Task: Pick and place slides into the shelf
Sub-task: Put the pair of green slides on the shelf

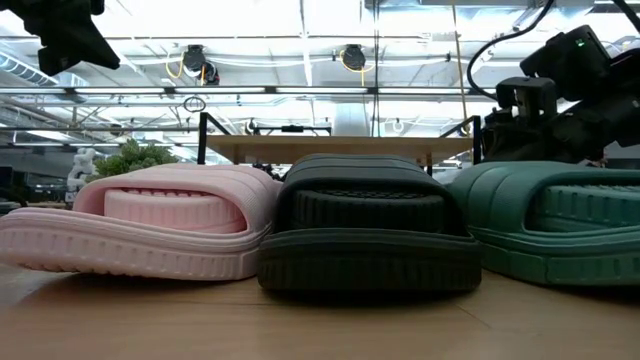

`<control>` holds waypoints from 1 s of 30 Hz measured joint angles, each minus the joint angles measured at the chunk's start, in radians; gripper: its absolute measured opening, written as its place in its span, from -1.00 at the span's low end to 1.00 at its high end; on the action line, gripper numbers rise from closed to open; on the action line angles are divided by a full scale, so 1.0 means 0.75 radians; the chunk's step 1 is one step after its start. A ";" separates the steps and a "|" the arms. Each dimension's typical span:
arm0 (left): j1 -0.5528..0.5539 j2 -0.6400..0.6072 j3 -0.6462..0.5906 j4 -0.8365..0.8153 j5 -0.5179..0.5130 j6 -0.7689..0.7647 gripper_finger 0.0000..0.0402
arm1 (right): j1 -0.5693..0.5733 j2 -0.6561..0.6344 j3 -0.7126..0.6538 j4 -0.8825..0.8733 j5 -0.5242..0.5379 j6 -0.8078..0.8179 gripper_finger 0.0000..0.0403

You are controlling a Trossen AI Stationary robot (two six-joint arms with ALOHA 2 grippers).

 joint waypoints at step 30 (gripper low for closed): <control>0.001 0.000 0.000 -0.001 0.055 -0.024 -0.84 | 0.001 -0.221 -0.001 -0.094 -0.005 0.043 -0.72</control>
